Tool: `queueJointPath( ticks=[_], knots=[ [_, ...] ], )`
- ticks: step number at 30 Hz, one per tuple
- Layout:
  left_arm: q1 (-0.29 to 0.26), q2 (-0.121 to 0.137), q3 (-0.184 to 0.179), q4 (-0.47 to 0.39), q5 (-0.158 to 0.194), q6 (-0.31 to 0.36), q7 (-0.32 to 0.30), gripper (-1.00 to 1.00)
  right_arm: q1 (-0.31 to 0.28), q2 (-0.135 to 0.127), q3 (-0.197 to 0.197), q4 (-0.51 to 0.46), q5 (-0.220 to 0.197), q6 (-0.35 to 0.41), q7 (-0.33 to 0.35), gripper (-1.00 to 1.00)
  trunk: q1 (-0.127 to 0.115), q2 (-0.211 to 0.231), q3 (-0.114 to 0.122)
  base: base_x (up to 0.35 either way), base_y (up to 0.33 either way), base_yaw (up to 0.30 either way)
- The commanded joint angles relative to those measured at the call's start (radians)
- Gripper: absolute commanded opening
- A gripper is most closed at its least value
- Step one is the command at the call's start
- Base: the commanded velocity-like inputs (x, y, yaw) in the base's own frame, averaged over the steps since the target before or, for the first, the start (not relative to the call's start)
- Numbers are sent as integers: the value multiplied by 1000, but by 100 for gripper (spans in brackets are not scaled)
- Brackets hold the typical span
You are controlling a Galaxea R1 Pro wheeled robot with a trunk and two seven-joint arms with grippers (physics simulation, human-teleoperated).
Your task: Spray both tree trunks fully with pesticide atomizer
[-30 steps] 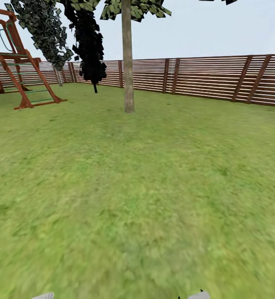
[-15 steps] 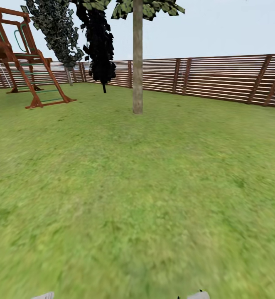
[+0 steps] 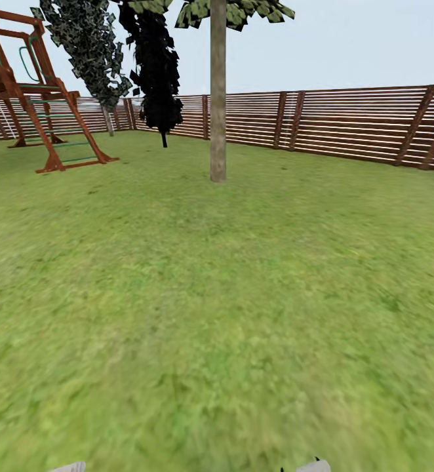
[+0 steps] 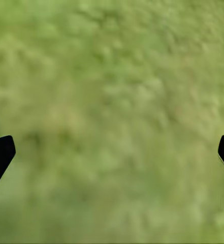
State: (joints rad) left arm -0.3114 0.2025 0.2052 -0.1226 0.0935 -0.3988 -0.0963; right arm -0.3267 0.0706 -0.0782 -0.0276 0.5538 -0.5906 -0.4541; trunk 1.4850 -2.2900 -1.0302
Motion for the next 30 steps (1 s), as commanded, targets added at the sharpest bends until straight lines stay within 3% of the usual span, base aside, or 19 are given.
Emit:
queueJointPath(
  ticks=[1, 30],
  knots=[
    [0, 0, 0, 0, 0, 0, 0, -100, 0, 0, 0, 0, 0, 0, 0, 100, 0, 0, 0, 338, 0, 0],
    [0, 0, 0, 0, 0, 0, 0, -100, 0, -3, 0, 0, 2, 0, 0, 100, 0, 0, 0, 339, 0, 0]
  ],
)
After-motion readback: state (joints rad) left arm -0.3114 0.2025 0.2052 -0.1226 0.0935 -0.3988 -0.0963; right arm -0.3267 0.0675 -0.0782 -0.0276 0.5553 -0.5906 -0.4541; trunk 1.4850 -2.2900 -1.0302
